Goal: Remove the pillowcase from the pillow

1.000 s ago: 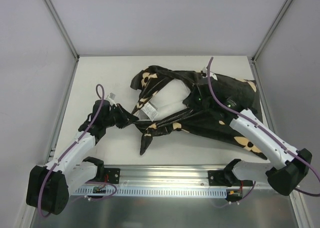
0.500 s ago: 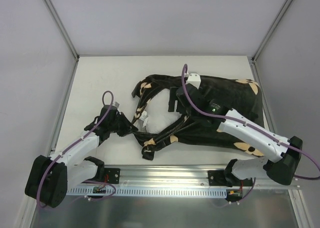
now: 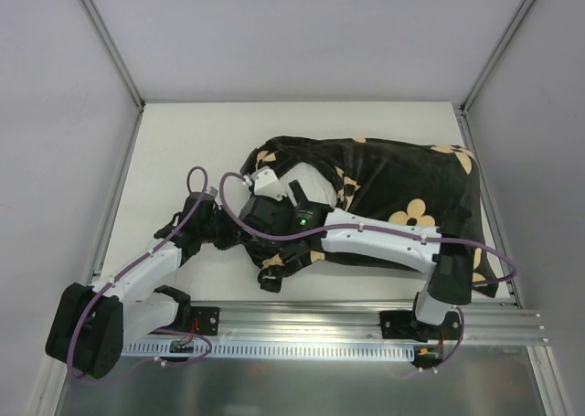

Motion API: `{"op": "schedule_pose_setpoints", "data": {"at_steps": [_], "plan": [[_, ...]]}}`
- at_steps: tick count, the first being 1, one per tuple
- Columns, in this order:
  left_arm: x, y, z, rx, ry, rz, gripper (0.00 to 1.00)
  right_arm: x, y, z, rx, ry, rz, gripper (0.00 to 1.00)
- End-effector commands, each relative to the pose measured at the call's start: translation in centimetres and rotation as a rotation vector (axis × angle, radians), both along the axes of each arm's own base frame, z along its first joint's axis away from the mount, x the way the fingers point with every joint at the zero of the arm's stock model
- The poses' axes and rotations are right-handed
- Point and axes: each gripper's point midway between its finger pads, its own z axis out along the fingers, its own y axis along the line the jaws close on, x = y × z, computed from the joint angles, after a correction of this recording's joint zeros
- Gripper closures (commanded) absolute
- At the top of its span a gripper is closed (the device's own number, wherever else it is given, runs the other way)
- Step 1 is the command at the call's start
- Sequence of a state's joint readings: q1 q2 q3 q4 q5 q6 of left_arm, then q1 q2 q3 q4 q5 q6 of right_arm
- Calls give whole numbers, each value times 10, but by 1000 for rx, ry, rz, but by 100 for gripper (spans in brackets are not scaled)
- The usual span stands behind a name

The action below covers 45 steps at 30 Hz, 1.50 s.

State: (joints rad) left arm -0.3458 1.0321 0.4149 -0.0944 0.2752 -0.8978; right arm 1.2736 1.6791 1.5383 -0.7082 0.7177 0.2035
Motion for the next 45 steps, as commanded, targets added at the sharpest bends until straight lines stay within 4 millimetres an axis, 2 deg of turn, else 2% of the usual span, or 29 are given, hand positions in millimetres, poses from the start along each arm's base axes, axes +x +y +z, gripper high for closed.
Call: {"op": "schedule_pose_setpoints", "data": {"at_steps": [1,6,7,13,14,18,20,21,22,23,25,29,30,31,33,34,36,37,39,41,42,43,45], "plan": [[-10,17,-19,85,47,27,100,-1,-3,-8,-112,-1,2,3],[-10,17,-16,79,33,28,100,-2,0,-33,-177,36,6,0],[-10,18,-16,80,35,30,100,-2,2,-39,-193,42,10,3],[-11,17,-16,74,38,30,100,-4,9,-65,-245,91,21,4],[-11,17,-15,72,35,29,100,-2,10,-76,-264,102,13,4],[-11,16,-14,66,29,29,100,8,-3,-103,-313,117,-57,1],[-12,16,-14,64,27,28,100,12,-8,-107,-306,126,-87,29],[-12,16,-13,60,26,29,100,17,-12,-104,-293,123,-105,64],[-12,16,-12,59,24,26,100,18,-13,-99,-281,118,-108,84],[-12,15,-11,56,23,26,100,21,-13,-94,-272,109,-110,99],[-11,14,-9,51,23,22,100,27,-11,-70,-214,85,-109,99],[-10,12,-8,44,22,13,100,49,-9,-9,-48,27,-141,99],[-10,11,-7,42,21,11,100,54,-9,19,38,9,-151,99],[-11,10,-8,43,23,6,100,67,-11,35,121,1,-175,99],[-13,9,-9,43,26,-2,100,79,-15,61,241,-14,-202,99],[-15,6,-9,41,27,-11,100,92,-22,83,329,-36,-224,99],[-16,2,-7,33,16,-20,100,105,-32,103,381,-78,-267,99],[-19,-1,-6,28,11,-35,100,120,-39,116,402,-108,-304,99],[-20,-9,-1,16,-12,-60,100,139,-40,118,439,-84,-318,99],[-21,-14,2,14,-30,-81,100,150,-39,115,463,-64,-325,99],[-21,-18,6,10,-49,-96,100,154,-35,112,470,-51,-321,99],[-22,-22,8,7,-59,-113,100,160,-30,101,450,-38,-324,99],[-26,-35,15,-10,-97,-167,100,163,-18,99,458,-23,-297,99]]}}
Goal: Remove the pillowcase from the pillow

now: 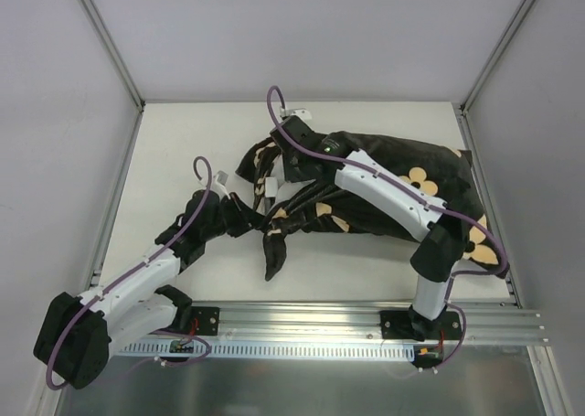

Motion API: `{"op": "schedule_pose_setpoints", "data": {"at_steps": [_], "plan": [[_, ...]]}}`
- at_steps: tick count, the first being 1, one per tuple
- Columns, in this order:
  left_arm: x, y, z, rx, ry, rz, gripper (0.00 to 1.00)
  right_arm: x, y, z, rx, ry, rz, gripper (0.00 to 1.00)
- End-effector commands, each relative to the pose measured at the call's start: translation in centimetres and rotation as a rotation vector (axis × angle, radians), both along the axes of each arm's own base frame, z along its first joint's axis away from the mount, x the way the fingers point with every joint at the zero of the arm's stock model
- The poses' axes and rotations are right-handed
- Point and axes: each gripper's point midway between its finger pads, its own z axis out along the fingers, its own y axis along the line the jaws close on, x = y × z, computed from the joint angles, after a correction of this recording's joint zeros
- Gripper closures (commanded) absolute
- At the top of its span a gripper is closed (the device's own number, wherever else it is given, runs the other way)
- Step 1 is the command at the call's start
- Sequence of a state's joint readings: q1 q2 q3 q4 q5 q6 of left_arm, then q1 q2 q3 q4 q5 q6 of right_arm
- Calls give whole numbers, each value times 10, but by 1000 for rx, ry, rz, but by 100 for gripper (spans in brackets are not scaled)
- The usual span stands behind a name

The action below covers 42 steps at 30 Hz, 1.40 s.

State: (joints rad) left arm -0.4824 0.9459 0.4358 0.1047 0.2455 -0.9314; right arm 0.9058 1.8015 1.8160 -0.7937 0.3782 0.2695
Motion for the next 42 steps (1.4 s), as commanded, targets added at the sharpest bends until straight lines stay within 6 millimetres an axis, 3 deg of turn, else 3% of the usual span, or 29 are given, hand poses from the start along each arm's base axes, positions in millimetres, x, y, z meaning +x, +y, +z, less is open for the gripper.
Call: {"op": "schedule_pose_setpoints", "data": {"at_steps": [1,6,7,8,10,12,19,23,26,27,29,30,33,34,36,37,38,42], "plan": [[-43,4,-44,121,140,-88,100,64,11,61,164,-223,-132,99],[-43,-4,-12,61,-14,-120,100,62,25,6,53,-156,-114,99],[-43,-3,-9,60,-32,-121,60,60,25,0,56,-141,-123,99],[-44,-3,-7,60,-44,-128,32,57,28,-5,62,-133,-115,99],[-45,-5,-2,46,-54,-141,14,54,28,-4,73,-139,-110,99],[-47,-8,2,33,-50,-156,13,52,27,2,78,-151,-109,99],[-49,-18,13,-9,-78,-208,18,50,23,14,91,-174,-119,99],[-40,-14,8,21,-84,-163,21,44,26,24,132,-170,-104,99],[-26,-11,4,37,-79,-94,44,35,23,36,155,-179,-91,99],[-21,-13,10,25,-96,-82,57,32,22,39,162,-181,-90,99],[-13,-17,9,18,-87,-73,70,23,16,46,182,-187,-86,99],[-8,-21,14,6,-105,-73,81,20,14,47,193,-187,-88,99],[0,-27,2,14,-61,-64,100,5,4,56,241,-189,-75,99],[2,-29,-9,20,-24,-57,100,-3,-1,60,258,-190,-66,99],[5,-35,-11,-6,-19,-65,100,-11,-8,64,271,-194,-62,99],[5,-36,-19,-7,10,-62,100,-19,-15,76,297,-209,-55,99],[5,-37,-22,-10,17,-63,100,-24,-21,67,283,-200,-55,99],[5,-39,-30,-8,38,-72,100,-40,-44,73,308,-220,-59,99]]}}
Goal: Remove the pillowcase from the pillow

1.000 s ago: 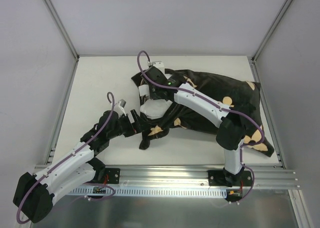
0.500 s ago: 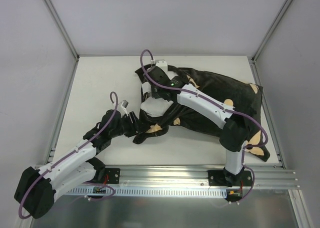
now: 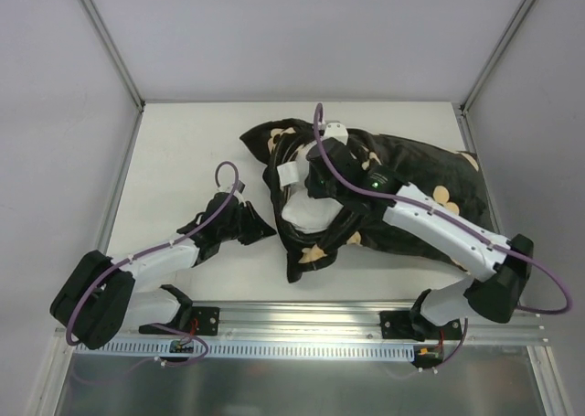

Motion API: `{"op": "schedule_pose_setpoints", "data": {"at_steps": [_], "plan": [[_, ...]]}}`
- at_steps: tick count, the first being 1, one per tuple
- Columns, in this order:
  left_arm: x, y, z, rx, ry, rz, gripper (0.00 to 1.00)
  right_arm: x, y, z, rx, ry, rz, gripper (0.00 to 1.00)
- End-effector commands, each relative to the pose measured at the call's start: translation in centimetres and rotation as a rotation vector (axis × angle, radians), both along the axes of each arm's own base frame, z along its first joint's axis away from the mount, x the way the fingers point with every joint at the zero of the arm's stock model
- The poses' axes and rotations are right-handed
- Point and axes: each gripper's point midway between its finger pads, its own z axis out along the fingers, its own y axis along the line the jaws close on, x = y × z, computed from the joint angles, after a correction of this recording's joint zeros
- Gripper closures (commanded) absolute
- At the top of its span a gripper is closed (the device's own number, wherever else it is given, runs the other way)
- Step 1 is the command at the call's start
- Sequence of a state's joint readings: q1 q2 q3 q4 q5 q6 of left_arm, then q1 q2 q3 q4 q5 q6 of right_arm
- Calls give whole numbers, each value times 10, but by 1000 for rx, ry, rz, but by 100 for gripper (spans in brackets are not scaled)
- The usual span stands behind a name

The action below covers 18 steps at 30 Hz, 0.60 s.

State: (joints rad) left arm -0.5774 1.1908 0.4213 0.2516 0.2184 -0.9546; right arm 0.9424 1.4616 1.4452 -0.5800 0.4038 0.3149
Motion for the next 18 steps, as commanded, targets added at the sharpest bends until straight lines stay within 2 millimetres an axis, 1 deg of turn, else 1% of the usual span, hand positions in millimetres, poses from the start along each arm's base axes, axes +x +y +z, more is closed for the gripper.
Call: {"op": "schedule_pose_setpoints", "data": {"at_steps": [1,3,4,5,6,7,8,9,10,11,12,13,14,15,16,17,18], "plan": [[8,-13,24,-74,-73,-18,100,-2,-17,47,138,-109,-53,99],[2,-13,30,-84,-99,-50,100,-6,-25,48,129,-113,-58,99],[-1,-11,40,-92,-123,-62,100,-6,-26,48,121,-115,-57,99],[-4,-11,45,-94,-143,-77,95,-6,-27,50,116,-119,-59,99],[-9,-11,60,-112,-196,-109,86,-4,-29,48,102,-120,-67,99],[-12,-10,65,-113,-216,-123,72,-3,-29,49,96,-124,-66,99],[-17,-9,69,-114,-226,-134,48,-1,-28,49,90,-122,-68,99],[-21,-10,75,-118,-251,-155,33,1,-26,49,87,-121,-69,99],[-25,-10,87,-138,-287,-164,26,3,-24,49,88,-121,-67,99],[-28,-12,94,-141,-303,-176,14,5,-22,47,79,-116,-66,99],[-33,-16,101,-151,-319,-196,10,6,-18,50,85,-118,-62,99],[-35,-19,105,-156,-326,-209,8,7,-16,50,87,-117,-62,99],[-36,-24,113,-164,-338,-222,6,8,-15,49,87,-113,-58,99],[-38,-30,112,-157,-336,-243,6,9,-10,50,91,-108,-50,99],[-44,-39,114,-154,-341,-275,6,10,-8,50,94,-106,-48,99],[-45,-45,120,-159,-349,-293,6,10,-7,50,92,-103,-45,99],[-46,-52,116,-152,-342,-309,7,10,-6,49,90,-101,-44,99]]}}
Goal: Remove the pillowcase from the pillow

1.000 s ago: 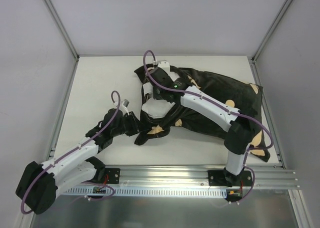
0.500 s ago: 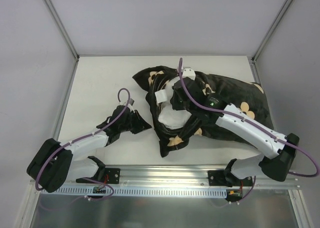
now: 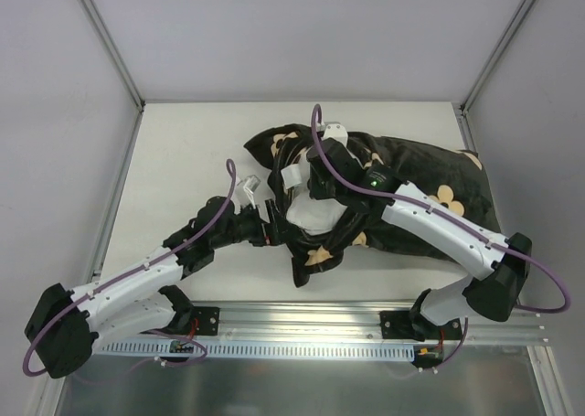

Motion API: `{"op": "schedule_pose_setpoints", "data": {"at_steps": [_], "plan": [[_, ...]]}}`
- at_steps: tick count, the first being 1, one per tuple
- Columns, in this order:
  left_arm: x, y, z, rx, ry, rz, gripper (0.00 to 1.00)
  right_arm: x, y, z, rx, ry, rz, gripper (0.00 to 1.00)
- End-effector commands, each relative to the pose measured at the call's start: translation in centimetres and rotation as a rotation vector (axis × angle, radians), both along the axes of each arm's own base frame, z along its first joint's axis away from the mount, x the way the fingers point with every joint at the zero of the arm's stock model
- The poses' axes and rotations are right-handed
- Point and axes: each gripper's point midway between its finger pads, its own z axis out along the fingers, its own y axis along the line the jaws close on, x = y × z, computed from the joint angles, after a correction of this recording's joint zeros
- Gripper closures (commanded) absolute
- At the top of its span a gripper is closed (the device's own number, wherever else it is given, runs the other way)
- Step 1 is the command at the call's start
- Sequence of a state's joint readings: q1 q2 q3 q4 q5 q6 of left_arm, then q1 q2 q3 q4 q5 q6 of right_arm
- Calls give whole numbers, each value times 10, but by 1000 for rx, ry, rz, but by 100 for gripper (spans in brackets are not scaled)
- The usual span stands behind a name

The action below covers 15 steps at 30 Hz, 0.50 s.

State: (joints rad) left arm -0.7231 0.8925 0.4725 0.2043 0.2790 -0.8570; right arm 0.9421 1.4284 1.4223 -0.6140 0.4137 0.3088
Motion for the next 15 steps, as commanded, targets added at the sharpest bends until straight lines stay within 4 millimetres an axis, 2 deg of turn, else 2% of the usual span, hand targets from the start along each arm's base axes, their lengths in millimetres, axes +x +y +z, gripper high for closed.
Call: {"op": "schedule_pose_setpoints", "data": {"at_steps": [1,2,5,8,9,11,12,13,15], "plan": [[-8,-24,16,-1,-57,-90,7,18,9,53,120,-108,-40,99],[-6,-29,21,-16,-70,-97,10,18,9,52,115,-106,-38,99],[-3,-36,16,-15,-54,-97,19,17,12,53,123,-96,-29,99],[5,-40,13,-10,-45,-81,43,14,14,55,135,-94,-22,99],[6,-41,12,-7,-41,-79,59,14,14,55,135,-94,-22,99],[8,-41,7,2,-25,-65,78,13,13,60,146,-102,-20,99],[9,-41,4,7,-18,-56,93,12,12,62,146,-107,-19,99],[10,-39,-2,15,0,-36,100,11,11,68,156,-113,-16,99],[11,-33,-15,33,28,-6,100,9,10,73,163,-123,-8,99]]}}
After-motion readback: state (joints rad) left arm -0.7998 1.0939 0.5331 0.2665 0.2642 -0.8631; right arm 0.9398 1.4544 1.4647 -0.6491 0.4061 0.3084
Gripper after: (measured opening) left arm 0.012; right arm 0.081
